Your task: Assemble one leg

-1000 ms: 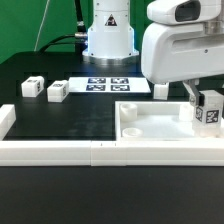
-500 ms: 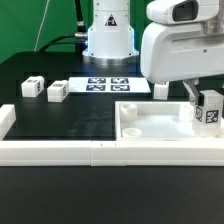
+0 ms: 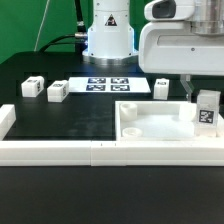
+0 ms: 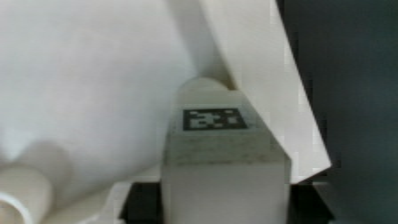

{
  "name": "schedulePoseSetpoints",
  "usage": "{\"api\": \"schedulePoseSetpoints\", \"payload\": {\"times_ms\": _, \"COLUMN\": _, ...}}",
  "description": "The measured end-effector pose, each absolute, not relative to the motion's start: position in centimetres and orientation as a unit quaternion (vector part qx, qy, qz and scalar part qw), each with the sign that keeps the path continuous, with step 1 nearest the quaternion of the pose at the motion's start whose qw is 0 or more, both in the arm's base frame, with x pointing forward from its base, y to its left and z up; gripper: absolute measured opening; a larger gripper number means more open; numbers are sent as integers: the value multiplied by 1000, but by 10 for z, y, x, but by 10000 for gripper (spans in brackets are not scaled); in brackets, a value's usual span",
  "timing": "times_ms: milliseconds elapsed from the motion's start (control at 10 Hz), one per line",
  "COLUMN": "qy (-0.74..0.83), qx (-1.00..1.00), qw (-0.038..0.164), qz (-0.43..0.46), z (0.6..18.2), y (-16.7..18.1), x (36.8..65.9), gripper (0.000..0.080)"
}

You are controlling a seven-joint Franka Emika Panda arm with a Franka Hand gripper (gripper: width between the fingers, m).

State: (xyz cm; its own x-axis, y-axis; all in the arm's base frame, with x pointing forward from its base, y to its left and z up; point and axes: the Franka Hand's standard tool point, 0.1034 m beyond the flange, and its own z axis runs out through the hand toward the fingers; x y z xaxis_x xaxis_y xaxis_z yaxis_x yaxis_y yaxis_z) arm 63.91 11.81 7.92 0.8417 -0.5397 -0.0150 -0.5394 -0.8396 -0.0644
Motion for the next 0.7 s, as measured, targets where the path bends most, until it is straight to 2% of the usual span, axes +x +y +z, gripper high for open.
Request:
{"api": "schedulePoseSetpoints", "payload": {"times_ms": 400, "qy": 499, "qx": -866, "qw": 32, "qz": -4, "z": 80, "y": 117, "x": 638, "gripper": 291}}
{"api": "schedulePoseSetpoints", "payload": {"times_ms": 700, "qy": 569, "qx": -822, "qw": 41, "qz": 4, "z": 79, "y": 115, "x": 639, "gripper": 291}}
